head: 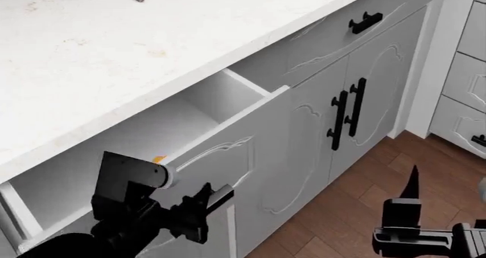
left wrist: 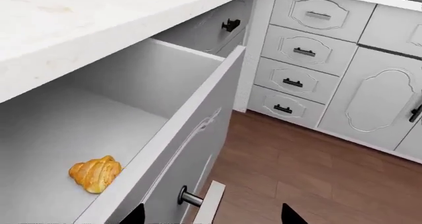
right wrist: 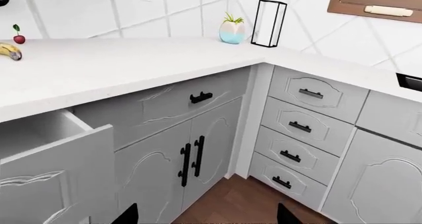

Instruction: Close the right drawer.

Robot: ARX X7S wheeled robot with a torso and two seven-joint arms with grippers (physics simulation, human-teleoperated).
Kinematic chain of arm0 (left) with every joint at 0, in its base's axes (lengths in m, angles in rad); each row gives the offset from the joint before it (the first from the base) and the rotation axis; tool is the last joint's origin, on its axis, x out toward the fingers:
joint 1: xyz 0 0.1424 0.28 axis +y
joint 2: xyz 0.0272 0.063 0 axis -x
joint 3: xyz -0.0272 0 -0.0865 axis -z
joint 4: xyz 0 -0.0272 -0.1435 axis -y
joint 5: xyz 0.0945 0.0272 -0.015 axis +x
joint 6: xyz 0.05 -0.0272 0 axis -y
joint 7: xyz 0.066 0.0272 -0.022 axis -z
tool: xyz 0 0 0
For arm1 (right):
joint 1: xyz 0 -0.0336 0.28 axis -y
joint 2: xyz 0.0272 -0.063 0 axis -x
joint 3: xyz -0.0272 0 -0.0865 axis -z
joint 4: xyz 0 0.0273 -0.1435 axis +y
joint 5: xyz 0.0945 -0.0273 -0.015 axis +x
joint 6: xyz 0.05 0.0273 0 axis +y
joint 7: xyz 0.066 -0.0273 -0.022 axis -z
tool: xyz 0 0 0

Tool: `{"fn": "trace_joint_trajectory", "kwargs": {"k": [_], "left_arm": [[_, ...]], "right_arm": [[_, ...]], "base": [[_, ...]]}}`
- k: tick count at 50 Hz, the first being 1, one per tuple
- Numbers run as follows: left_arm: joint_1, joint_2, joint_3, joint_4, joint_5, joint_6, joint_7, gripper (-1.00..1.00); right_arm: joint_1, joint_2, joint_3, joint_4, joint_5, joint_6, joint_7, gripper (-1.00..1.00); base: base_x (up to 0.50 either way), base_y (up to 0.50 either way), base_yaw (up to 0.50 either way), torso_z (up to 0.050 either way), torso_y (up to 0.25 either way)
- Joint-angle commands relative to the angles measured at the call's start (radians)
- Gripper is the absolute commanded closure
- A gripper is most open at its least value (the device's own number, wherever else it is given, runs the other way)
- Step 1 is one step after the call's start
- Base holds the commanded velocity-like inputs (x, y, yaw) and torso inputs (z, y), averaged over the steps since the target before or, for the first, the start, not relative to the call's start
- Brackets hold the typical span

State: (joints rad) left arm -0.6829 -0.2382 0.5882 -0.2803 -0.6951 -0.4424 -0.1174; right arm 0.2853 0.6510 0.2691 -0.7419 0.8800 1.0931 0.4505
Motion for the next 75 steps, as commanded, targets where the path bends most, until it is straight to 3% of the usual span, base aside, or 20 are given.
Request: {"fn": "trace_joint_trajectory", "kwargs": {"k": [1,11,22,26,35,42,56,75], "left_arm": [[0.010,-0.009,0.034,-0.379,0.154,0.038,-0.068,-1.00],[-0.029,0.019,0.048,-0.539,0.198,0.095,-0.064,-1.00],[-0.159,0.108,0.067,-1.022,0.284,0.324,0.004,-1.00],[-0.159,0.093,0.004,-1.027,0.273,0.296,0.013,-1.00],[-0.148,0.070,-0.030,-1.028,0.440,0.245,0.030,-1.00],[-0.152,0.062,-0.117,-1.028,0.517,0.224,0.017,-1.00],[-0.176,0.047,-0.257,-1.028,0.605,0.274,-0.050,-1.00],[-0.215,0.028,-0.331,-1.028,0.684,0.238,-0.094,-1.00]], "right_arm": [[-0.006,-0.002,-0.012,0.005,-0.008,-0.014,-0.001,-1.00],[-0.014,-0.007,-0.024,0.014,-0.020,-0.032,-0.005,-1.00],[-0.032,-0.016,-0.039,0.023,-0.035,-0.058,-0.013,-1.00],[-0.032,-0.016,-0.039,0.024,-0.034,-0.059,-0.012,-1.00],[-0.021,-0.018,-0.059,0.033,-0.040,-0.062,-0.011,-1.00],[-0.016,-0.017,-0.062,0.034,-0.037,-0.060,-0.007,-1.00],[-0.041,-0.024,-0.075,0.048,-0.058,-0.092,-0.017,-1.00],[-0.057,-0.031,-0.095,0.062,-0.074,-0.116,-0.021,-1.00]], "base": [[0.00,0.00,0.00,0.000,0.000],[0.00,0.00,0.00,-0.001,0.000],[0.00,0.00,0.00,-0.001,0.000],[0.00,0.00,0.00,-0.003,0.000],[0.00,0.00,0.00,0.000,0.000],[0.00,0.00,0.00,0.000,0.000],[0.00,0.00,0.00,0.000,0.000],[0.00,0.00,0.00,0.000,0.000]]}}
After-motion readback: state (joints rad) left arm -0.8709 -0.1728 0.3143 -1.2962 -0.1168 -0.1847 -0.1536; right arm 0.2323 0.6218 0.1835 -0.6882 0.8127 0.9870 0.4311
